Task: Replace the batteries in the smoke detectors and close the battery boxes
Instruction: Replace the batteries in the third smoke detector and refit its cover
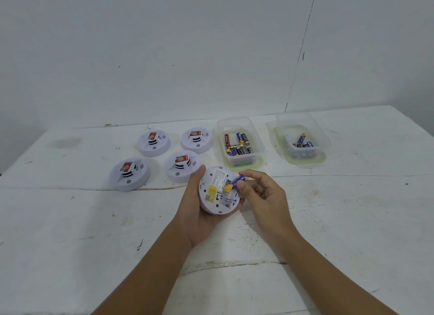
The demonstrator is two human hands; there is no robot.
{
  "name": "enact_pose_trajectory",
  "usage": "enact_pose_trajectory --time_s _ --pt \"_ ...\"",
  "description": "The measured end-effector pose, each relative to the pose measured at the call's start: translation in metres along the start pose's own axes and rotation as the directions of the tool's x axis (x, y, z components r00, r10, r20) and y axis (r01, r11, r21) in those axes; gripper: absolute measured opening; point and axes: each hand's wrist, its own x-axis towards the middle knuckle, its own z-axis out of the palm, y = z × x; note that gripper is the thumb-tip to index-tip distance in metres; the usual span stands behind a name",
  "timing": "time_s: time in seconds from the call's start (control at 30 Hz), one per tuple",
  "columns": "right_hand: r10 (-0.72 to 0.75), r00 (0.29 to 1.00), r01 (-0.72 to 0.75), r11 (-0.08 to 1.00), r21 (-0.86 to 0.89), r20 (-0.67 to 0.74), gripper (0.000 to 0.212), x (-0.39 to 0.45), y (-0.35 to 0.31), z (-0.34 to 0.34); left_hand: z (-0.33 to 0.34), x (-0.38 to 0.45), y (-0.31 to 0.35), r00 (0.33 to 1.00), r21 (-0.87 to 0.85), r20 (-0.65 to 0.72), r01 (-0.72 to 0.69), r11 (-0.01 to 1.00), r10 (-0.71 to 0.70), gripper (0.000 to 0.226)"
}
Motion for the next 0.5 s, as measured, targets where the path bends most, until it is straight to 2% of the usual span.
enact_pose_trajectory --time_s 0.13,0.5 --pt "0.007 0.999 -0.005 0.999 -0.046 0.043 0.021 0.000 0.006 -0.003 -0.009 0.004 -0.003 1.000 -0.019 -0.003 -0.007 1.000 0.007 0.064" --pt "0.008 0.997 -0.008 1.000 -0.009 0.079 0.024 -0.002 0.007 -0.008 -0.016 0.004 -0.005 1.000 -0.018 0.000 -0.027 0.999 0.027 0.063"
